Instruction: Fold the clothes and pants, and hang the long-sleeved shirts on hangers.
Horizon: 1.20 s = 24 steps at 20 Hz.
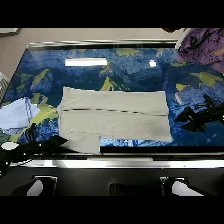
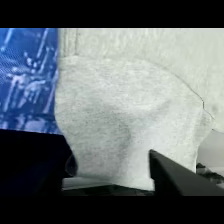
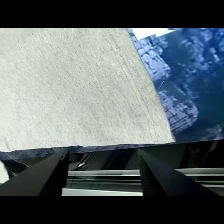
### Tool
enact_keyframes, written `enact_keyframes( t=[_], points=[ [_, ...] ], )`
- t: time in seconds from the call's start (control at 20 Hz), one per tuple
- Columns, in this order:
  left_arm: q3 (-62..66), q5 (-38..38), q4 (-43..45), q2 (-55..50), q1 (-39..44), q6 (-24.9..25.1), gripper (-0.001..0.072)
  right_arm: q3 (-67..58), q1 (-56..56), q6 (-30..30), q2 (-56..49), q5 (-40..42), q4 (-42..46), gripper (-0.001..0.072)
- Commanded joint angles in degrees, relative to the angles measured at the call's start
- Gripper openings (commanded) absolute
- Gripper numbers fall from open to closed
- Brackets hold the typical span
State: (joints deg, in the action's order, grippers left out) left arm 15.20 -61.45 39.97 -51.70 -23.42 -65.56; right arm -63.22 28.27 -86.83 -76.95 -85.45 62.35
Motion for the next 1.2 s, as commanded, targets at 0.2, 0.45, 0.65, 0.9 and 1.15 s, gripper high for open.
enact_keyframes(
  t=[0.2, 0.45, 0.65, 0.9, 1.15],
  points=[
    [-0.1, -4.2, -2.1, 0.1, 1.5, 0.4, 0.0017, 0.0, 0.2, 0.3, 0.0, 0.3, 2.9, 0.0484],
    [-0.1, -4.5, -2.1, 0.1, 1.5, 0.5, 0.0016, 2.5, 0.2, -0.5, -3.1, 0.1, 7.7, 0.0506],
    [-0.1, -6.0, -2.1, 0.1, 1.5, 0.4, 0.0016, 6.6, 0.1, 0.9, -6.3, 2.1, 6.7, 0.05],
    [-0.1, -6.6, -2.1, 0.1, 1.2, 0.4, 0.0016, 11.2, 0.1, 1.8, -6.3, 2.9, 5.3, 0.05],
    [-0.1, -6.7, -2.1, 0.1, 1.2, 0.0, 0.0016, 14.4, 0.1, 4.4, -6.3, 8.2, 1.4, 0.0481]
  ],
)
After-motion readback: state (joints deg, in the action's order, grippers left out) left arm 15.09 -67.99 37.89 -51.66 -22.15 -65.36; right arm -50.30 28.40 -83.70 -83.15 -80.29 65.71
